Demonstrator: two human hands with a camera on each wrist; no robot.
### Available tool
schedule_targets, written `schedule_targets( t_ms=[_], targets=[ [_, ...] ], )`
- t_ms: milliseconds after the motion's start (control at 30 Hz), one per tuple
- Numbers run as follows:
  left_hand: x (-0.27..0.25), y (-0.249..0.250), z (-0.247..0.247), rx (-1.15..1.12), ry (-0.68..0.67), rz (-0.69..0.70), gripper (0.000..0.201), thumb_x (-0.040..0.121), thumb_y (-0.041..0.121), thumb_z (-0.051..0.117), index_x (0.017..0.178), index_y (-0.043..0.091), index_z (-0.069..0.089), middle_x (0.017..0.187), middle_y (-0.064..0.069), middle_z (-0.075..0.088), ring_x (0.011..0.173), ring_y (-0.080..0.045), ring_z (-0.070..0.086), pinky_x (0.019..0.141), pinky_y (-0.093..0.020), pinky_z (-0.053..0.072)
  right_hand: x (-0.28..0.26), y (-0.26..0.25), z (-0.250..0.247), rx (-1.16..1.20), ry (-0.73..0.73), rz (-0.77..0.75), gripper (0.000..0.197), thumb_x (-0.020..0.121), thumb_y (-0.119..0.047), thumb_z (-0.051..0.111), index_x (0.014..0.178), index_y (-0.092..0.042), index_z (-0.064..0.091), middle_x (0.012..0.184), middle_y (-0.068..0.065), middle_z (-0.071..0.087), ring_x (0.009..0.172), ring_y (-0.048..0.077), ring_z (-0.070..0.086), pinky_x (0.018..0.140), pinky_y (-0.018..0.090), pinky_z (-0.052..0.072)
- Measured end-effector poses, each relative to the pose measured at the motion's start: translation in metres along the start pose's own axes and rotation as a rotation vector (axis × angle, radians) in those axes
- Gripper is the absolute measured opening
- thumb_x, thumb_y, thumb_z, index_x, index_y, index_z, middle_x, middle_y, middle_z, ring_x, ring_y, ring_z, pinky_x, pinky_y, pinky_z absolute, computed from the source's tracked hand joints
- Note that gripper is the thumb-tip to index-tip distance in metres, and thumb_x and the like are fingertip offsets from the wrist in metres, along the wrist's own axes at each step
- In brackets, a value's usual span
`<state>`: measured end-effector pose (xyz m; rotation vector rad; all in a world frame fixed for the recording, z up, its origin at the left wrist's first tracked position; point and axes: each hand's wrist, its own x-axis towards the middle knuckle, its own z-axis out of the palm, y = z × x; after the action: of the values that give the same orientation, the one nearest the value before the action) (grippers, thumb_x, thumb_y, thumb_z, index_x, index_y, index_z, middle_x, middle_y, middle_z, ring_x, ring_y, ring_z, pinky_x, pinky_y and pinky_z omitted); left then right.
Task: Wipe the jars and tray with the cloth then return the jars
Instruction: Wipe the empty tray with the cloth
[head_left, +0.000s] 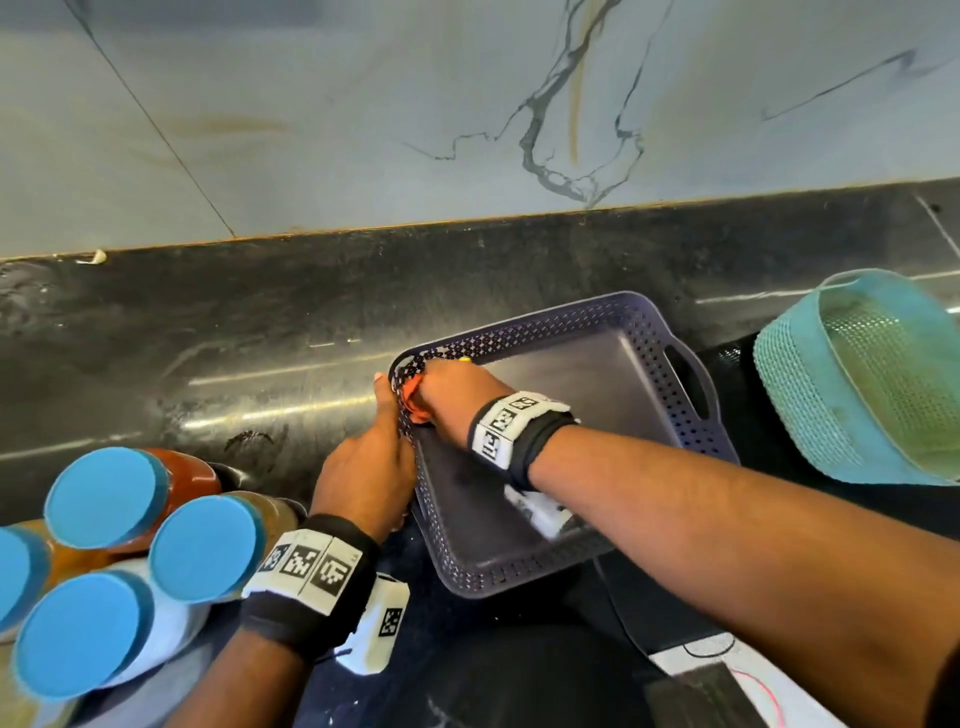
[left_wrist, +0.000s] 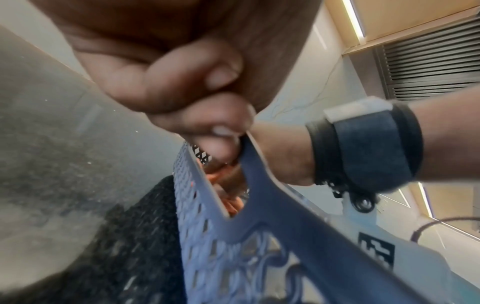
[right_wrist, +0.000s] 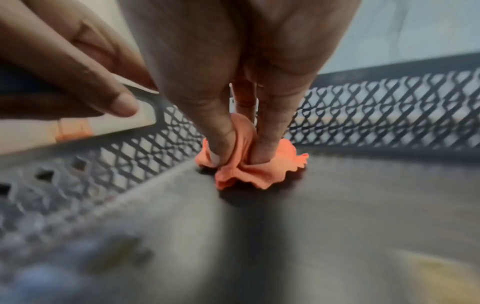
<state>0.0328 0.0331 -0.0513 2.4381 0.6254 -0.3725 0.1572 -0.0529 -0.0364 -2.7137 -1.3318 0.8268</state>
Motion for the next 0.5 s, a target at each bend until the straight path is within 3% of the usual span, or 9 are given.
schedule_targets(
  t_ms=[67,167,200,267,333,400,500],
  targets=[
    [-0.001,0.001,-0.002,0.020,0.012,-0.012,0.070,0.107,0.031,0.036,0.163,0.023,-0.006,0.104,-0.019,0.074,0.097,-0.041,0.068,0.073,-0.041,0.043,-0.008,0.028,-0.004,-0.024,-0.040,0.047,0.021,0.099,-0.013,0.054,0.115,-0.011,0.069,0.116,0.012,0.064,0.108,0.031,0.065,0.083,0.029,0.048],
    [-0.002,0.004,-0.001,0.005,0.011,-0.021,0.067,0.108,0.030,0.036,0.163,0.026,-0.001,0.111,-0.019,0.073,0.101,-0.040,0.068,0.082,-0.044,0.048,-0.024,0.092,-0.006,-0.030,-0.029,0.242,0.025,0.096,-0.014,0.059,0.117,-0.018,0.071,0.109,0.003,0.070,0.100,0.023,0.066,0.062,0.005,0.038],
    [-0.003,0.006,0.001,0.002,0.010,-0.012,0.067,0.108,0.030,0.036,0.163,0.025,-0.002,0.111,-0.018,0.073,0.100,-0.039,0.068,0.081,-0.043,0.048,-0.028,0.112,-0.006,-0.034,-0.005,0.336,0.022,0.094,-0.017,0.057,0.108,-0.016,0.074,0.101,0.005,0.070,0.095,0.024,0.065,0.060,0.008,0.041],
    [-0.004,0.009,0.007,0.004,0.005,0.005,0.067,0.108,0.030,0.035,0.163,0.024,-0.003,0.107,-0.017,0.073,0.096,-0.038,0.069,0.077,-0.040,0.047,-0.034,0.137,-0.006,0.010,0.048,0.546,0.023,0.089,-0.026,0.053,0.089,-0.013,0.071,0.088,0.012,0.065,0.095,0.032,0.065,0.066,0.026,0.047],
    [-0.003,0.009,0.008,-0.002,-0.007,0.024,0.068,0.108,0.030,0.036,0.162,0.024,-0.004,0.104,-0.016,0.073,0.092,-0.037,0.070,0.074,-0.039,0.047,-0.035,0.134,-0.012,0.046,0.085,0.646,0.025,0.089,-0.033,0.063,0.097,-0.012,0.073,0.101,0.015,0.069,0.101,0.036,0.067,0.078,0.033,0.053],
    [-0.002,0.007,0.007,-0.009,-0.020,0.045,0.070,0.107,0.029,0.037,0.162,0.024,-0.005,0.102,-0.016,0.073,0.089,-0.036,0.070,0.071,-0.039,0.048,-0.029,0.113,-0.015,0.094,0.122,0.647,0.027,0.089,-0.032,0.066,0.102,-0.010,0.075,0.109,0.014,0.072,0.102,0.035,0.068,0.080,0.032,0.053],
    [-0.001,0.006,0.008,-0.009,-0.022,0.064,0.072,0.106,0.029,0.039,0.162,0.022,-0.005,0.103,-0.018,0.073,0.092,-0.038,0.069,0.072,-0.042,0.050,-0.011,0.067,-0.011,0.112,0.109,0.512,0.020,0.087,-0.026,0.065,0.094,-0.010,0.074,0.104,0.011,0.073,0.100,0.031,0.068,0.074,0.027,0.048]
  ],
)
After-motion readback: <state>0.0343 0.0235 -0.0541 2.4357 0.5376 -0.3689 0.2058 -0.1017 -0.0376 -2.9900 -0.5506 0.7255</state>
